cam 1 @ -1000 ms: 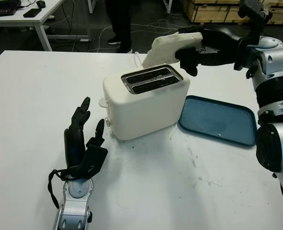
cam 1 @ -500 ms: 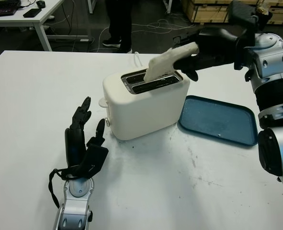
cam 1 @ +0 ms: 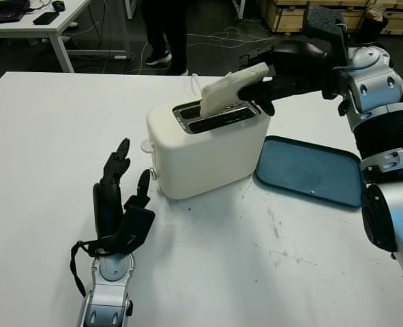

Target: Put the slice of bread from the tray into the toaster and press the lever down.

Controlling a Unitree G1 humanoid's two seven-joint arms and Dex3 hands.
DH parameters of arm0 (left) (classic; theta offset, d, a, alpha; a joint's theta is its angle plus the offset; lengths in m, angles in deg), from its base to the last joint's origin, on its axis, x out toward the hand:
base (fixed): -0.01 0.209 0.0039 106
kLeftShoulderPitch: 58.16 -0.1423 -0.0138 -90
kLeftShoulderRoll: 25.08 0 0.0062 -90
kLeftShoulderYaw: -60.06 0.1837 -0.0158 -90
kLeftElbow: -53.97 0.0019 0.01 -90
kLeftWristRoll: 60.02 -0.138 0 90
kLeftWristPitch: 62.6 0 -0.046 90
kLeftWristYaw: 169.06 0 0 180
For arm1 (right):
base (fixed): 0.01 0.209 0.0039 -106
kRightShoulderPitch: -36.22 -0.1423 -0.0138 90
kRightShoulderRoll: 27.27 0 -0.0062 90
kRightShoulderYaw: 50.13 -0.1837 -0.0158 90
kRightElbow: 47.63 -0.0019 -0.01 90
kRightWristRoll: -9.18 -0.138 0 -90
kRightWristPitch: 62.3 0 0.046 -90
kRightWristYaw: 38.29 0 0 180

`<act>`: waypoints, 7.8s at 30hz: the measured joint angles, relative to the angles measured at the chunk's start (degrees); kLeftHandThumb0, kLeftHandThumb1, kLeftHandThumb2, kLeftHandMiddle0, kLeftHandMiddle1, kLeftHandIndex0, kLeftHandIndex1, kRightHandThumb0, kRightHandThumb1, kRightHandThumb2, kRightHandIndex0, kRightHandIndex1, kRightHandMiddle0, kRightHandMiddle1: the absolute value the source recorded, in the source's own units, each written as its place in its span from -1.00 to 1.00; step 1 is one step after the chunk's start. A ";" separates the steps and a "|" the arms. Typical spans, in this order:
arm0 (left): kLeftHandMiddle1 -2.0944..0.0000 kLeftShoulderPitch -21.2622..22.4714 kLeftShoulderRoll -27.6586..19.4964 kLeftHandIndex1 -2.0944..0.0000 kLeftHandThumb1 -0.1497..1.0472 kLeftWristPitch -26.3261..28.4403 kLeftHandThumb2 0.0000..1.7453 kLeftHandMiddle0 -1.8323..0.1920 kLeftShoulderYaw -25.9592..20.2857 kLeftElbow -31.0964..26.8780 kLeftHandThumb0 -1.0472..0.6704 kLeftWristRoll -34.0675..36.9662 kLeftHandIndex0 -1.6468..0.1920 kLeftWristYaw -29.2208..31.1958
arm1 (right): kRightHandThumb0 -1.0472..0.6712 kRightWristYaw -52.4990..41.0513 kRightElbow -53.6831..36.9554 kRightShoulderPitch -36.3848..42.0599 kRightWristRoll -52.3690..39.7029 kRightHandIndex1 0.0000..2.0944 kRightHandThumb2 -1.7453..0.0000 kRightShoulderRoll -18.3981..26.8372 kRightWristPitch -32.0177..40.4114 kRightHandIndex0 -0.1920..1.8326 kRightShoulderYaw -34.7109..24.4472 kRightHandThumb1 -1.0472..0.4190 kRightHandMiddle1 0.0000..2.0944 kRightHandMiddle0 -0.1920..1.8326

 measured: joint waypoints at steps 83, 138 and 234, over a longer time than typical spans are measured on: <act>0.37 -0.14 -0.19 0.99 0.79 -0.32 -0.48 0.64 0.33 -0.04 -0.40 -0.57 0.37 -0.66 | -0.53 20.95 -26.83 15.98 26.63 0.02 0.99 6.84 -33.20 -0.79 9.62 -0.68 -0.99 -0.22; 0.38 16.60 -37.05 0.85 0.30 -18.32 -1.00 -0.32 -9.55 1.63 0.00 -18.14 -0.57 8.47 | -0.14 45.62 -41.49 65.84 -10.31 -0.67 1.00 -11.89 -40.57 0.18 -16.05 -0.74 -0.99 0.20; -0.06 33.59 -42.50 1.00 0.56 -8.88 -0.99 -0.27 1.19 7.36 -0.08 -19.35 -0.66 35.07 | -0.18 40.00 -44.65 64.14 -10.77 -0.60 1.00 -11.94 -33.32 0.17 -18.47 -0.75 -1.00 0.20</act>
